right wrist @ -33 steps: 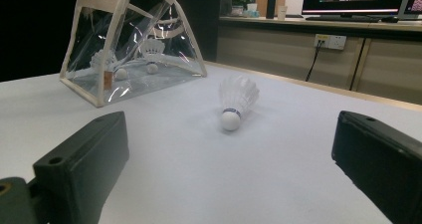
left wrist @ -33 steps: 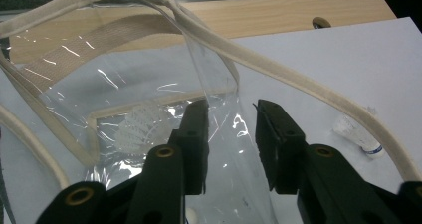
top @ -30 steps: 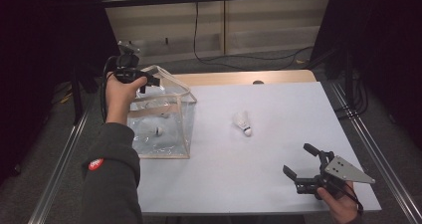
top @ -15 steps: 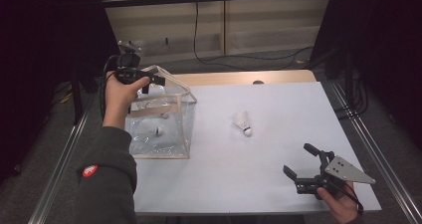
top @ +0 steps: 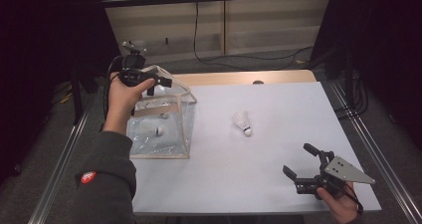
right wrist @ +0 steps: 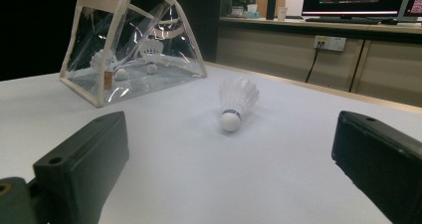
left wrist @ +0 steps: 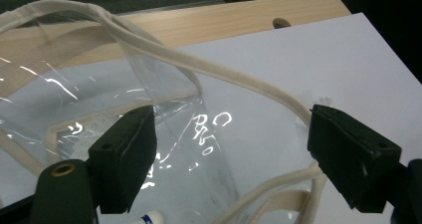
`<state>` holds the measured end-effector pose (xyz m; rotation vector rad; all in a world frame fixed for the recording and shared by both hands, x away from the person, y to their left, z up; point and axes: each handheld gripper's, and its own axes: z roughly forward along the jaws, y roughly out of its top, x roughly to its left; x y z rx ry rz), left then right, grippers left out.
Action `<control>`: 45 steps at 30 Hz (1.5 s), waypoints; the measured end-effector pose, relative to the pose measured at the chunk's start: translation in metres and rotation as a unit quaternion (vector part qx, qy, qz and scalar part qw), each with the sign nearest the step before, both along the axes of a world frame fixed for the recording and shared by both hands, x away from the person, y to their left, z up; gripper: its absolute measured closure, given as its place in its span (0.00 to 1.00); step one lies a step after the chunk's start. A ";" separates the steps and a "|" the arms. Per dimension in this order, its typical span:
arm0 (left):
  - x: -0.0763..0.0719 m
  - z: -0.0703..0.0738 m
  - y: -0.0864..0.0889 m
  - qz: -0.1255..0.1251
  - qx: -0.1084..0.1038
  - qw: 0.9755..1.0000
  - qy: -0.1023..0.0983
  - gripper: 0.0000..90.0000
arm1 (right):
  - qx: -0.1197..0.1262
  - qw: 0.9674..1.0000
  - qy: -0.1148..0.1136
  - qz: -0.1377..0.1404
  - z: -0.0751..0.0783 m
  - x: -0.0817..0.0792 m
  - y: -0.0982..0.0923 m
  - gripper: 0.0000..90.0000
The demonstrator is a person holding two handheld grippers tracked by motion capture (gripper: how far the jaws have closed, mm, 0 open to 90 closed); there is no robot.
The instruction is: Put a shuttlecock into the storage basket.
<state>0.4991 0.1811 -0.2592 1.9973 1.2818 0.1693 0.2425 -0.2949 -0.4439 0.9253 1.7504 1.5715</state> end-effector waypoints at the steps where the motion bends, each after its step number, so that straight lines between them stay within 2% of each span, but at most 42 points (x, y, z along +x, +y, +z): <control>1: -0.001 0.000 -0.001 -0.002 -0.001 1.000 0.000 0.21 | 0.000 1.000 0.000 0.000 0.000 0.000 0.000 0.01; 5: -0.003 0.001 -0.005 -0.012 -0.001 1.000 0.000 0.19 | 0.000 1.000 0.000 -0.001 0.000 0.001 -0.001 0.01; 8: -0.006 0.002 -0.008 -0.016 -0.010 1.000 0.000 0.17 | -0.001 1.000 0.000 -0.001 0.000 0.001 0.000 0.01; 11: -0.009 0.003 -0.012 -0.026 -0.006 1.000 -0.003 0.16 | 0.000 1.000 0.000 0.000 0.000 0.000 0.001 0.01; 13: -0.011 0.004 -0.016 -0.030 -0.013 0.999 -0.004 0.16 | 0.000 1.000 0.001 0.001 0.000 0.001 0.000 0.01; 15: -0.013 0.005 -0.019 -0.038 -0.002 0.999 -0.010 0.16 | -0.001 1.000 0.000 0.001 0.000 0.001 0.000 0.01; 18: -0.016 0.005 -0.024 -0.045 -0.008 0.999 -0.009 0.15 | 0.000 1.000 0.001 0.000 0.000 0.001 0.000 0.01; 25: -0.023 0.007 -0.034 -0.066 -0.004 0.998 -0.012 0.15 | 0.000 1.000 -0.001 0.000 0.000 0.001 0.001 0.01; 45: -0.037 0.007 -0.046 -0.101 -0.012 0.995 -0.023 0.15 | -0.001 1.000 -0.001 0.000 0.000 0.001 0.001 0.01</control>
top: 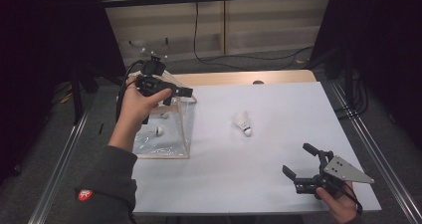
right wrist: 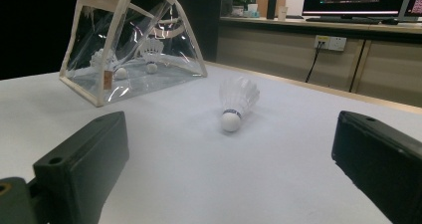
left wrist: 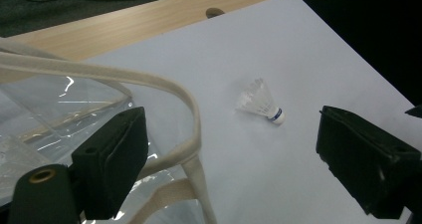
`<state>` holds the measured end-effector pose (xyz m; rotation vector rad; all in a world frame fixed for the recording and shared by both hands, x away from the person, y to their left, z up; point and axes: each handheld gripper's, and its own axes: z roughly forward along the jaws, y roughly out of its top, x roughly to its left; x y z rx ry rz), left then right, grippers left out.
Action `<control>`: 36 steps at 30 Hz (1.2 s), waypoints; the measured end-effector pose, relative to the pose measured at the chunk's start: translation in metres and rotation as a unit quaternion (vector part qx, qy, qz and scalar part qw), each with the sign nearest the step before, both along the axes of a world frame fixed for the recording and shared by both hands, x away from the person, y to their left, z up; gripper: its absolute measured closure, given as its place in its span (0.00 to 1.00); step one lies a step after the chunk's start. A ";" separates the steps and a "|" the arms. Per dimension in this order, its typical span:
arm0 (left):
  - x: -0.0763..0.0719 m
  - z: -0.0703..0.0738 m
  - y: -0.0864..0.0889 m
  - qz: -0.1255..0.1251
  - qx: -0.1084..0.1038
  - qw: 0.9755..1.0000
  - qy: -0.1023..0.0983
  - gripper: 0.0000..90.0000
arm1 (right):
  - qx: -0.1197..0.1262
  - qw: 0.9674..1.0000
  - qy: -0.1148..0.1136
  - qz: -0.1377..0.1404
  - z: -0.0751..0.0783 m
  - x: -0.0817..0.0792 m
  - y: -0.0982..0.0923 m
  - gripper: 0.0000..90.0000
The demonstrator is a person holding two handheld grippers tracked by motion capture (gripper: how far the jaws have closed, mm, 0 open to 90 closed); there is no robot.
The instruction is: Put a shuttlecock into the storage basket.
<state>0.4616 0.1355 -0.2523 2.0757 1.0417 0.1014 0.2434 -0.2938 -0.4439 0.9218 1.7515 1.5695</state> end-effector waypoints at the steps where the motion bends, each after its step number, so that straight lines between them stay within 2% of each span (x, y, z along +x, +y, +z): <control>1: -0.001 0.000 -0.001 -0.003 -0.002 1.000 0.001 0.15 | 0.000 1.000 0.000 0.000 0.000 0.000 0.000 0.01; 11: -0.006 -0.007 -0.004 -0.013 -0.004 1.000 0.003 0.15 | -0.001 1.000 0.000 0.003 0.000 0.001 0.001 0.01; 18: -0.011 -0.012 -0.010 -0.026 -0.016 1.000 0.008 0.14 | -0.003 1.000 0.001 0.003 0.000 0.001 0.002 0.01; 32: -0.020 -0.020 -0.023 -0.052 -0.016 0.998 0.010 0.14 | -0.003 1.000 0.001 0.005 -0.001 0.001 0.003 0.01; 36: -0.023 -0.021 -0.024 -0.060 -0.008 0.998 0.010 0.14 | -0.003 1.000 0.001 0.005 -0.001 0.001 0.002 0.01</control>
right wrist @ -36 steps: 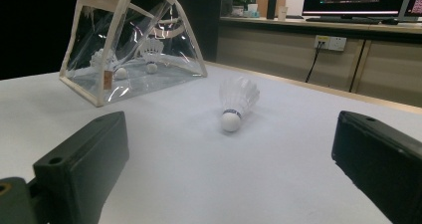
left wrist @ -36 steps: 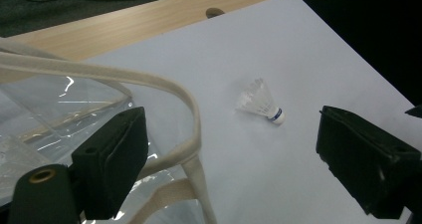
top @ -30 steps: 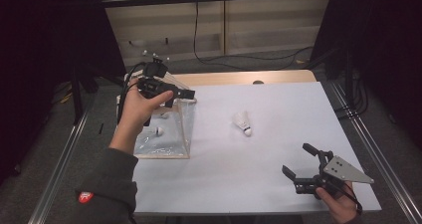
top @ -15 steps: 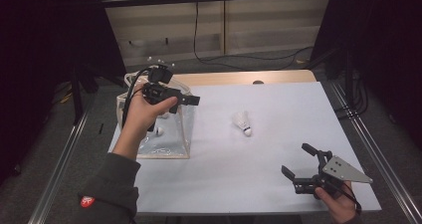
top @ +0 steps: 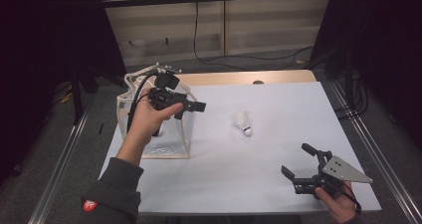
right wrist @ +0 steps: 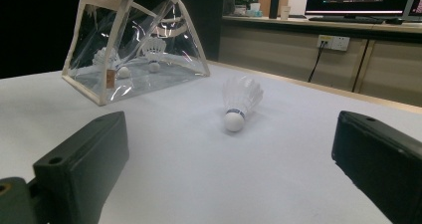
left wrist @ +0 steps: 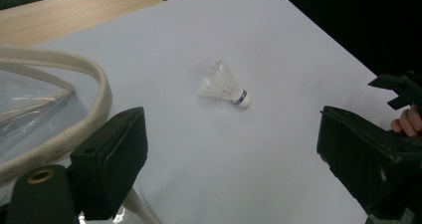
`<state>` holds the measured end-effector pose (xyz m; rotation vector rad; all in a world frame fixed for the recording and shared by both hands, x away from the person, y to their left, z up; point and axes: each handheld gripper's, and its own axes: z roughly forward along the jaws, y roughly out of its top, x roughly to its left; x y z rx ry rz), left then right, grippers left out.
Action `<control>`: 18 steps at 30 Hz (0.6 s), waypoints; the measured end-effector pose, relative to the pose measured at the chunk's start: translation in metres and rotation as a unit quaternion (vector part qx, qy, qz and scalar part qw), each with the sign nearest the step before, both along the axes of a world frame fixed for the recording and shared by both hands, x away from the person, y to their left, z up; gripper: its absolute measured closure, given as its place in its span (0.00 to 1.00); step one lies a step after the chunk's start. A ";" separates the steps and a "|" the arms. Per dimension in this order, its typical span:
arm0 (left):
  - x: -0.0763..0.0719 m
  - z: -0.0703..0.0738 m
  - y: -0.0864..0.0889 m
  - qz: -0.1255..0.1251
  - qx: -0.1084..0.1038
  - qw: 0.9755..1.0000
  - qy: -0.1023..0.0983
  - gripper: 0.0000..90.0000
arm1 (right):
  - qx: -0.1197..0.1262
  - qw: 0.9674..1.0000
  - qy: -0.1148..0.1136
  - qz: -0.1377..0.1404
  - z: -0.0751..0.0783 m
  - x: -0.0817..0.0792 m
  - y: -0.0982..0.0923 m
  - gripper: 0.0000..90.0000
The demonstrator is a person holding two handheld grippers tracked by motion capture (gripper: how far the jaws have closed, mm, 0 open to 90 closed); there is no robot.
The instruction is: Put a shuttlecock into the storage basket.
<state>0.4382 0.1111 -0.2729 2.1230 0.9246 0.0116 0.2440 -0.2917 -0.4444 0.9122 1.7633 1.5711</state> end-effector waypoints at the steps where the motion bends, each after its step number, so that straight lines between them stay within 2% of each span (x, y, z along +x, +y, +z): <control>1: -0.001 0.000 0.000 0.000 0.000 1.000 0.000 0.14 | 0.000 1.000 0.000 0.000 0.000 0.000 0.000 0.01; 11: -0.006 -0.009 -0.001 -0.006 -0.003 1.000 0.003 0.14 | 0.000 1.000 0.000 -0.001 0.000 0.000 0.000 0.01; 18: -0.008 -0.018 -0.003 -0.007 0.004 1.000 0.004 0.14 | -0.001 1.000 0.001 -0.001 0.000 0.000 0.001 0.01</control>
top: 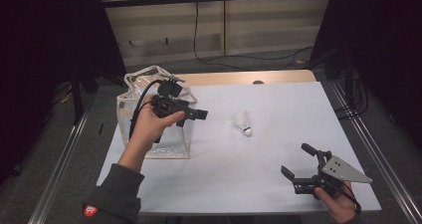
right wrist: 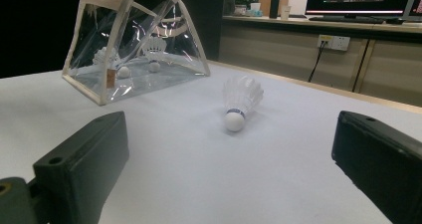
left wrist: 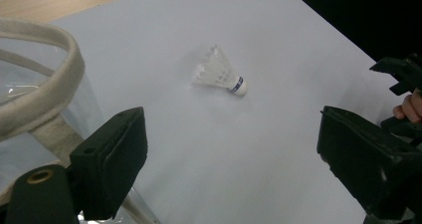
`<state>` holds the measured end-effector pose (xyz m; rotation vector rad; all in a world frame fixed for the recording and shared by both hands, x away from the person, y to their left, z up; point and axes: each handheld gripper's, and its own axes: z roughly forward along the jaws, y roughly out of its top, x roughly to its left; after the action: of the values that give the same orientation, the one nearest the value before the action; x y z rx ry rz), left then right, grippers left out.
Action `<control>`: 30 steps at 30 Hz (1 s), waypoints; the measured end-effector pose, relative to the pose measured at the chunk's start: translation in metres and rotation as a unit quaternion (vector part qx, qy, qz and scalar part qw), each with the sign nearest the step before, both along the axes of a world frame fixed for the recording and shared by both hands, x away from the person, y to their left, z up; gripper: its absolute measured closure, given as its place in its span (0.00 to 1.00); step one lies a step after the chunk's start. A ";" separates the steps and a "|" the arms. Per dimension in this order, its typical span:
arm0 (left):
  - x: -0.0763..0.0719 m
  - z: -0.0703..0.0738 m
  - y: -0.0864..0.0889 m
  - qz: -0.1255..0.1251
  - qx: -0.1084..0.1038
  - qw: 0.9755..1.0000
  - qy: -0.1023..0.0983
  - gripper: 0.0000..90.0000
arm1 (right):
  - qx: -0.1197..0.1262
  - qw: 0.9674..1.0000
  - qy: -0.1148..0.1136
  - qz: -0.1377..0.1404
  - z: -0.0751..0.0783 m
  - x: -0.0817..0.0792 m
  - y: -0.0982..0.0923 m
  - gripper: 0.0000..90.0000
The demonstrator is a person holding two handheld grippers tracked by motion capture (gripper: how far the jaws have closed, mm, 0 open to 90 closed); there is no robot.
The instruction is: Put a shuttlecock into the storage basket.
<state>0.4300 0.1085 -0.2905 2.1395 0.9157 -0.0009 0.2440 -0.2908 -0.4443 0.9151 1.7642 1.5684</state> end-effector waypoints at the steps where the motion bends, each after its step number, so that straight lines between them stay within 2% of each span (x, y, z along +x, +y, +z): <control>1: -0.001 -0.001 -0.001 0.000 0.003 1.000 -0.001 0.14 | 0.000 1.000 0.000 0.000 0.000 0.000 0.000 0.01; 6: -0.003 -0.005 -0.002 -0.008 0.002 1.000 0.000 0.14 | 0.000 1.000 0.000 0.000 0.000 0.000 0.000 0.01; 30: -0.011 -0.027 -0.009 -0.014 -0.011 1.000 0.012 0.14 | -0.001 1.000 -0.001 0.002 0.000 0.000 0.000 0.01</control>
<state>0.4190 0.0996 -0.3179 2.1359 0.8946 -0.0506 0.2435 -0.2908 -0.4439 0.9100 1.7661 1.5699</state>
